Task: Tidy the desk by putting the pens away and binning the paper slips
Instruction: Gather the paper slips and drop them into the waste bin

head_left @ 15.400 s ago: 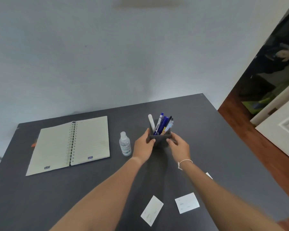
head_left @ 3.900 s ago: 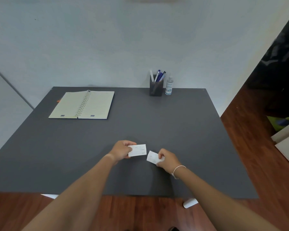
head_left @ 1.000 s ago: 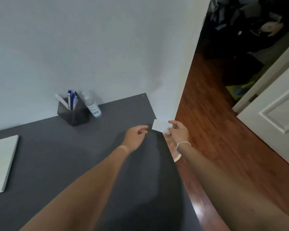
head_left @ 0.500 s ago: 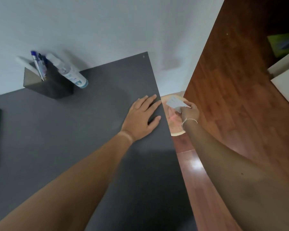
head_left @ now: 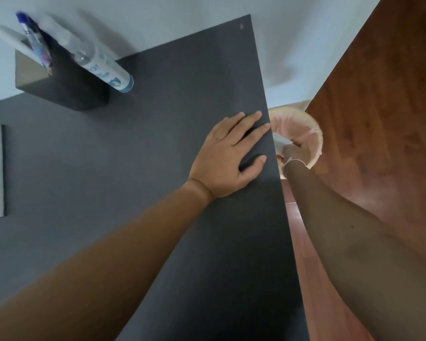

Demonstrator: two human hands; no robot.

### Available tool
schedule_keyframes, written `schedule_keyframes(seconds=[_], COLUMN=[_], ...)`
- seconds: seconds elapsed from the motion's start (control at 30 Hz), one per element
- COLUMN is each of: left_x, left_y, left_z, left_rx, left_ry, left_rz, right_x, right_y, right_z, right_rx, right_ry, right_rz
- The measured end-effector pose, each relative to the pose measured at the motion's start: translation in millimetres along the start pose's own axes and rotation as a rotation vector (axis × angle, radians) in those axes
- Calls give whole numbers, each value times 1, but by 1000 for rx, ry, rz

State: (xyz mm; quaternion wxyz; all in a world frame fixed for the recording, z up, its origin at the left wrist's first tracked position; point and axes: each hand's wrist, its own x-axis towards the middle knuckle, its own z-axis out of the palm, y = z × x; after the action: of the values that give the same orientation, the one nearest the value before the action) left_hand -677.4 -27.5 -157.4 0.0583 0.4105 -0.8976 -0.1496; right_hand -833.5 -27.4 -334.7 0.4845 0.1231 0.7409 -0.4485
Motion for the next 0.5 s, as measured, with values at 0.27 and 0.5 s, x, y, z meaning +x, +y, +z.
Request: schedule_keyframes(seconds=[0.27, 0.5], left_x=[0, 1], left_y=[-1, -1], left_z=[3, 2], left_rx=[-4, -12], left_ry=[29, 32], left_rz=[-1, 0], right_x=[19, 24], right_y=[5, -4], right_z=[6, 11], right_rx=[-88, -40], right_ry=[95, 70], right_rz=[-53, -11])
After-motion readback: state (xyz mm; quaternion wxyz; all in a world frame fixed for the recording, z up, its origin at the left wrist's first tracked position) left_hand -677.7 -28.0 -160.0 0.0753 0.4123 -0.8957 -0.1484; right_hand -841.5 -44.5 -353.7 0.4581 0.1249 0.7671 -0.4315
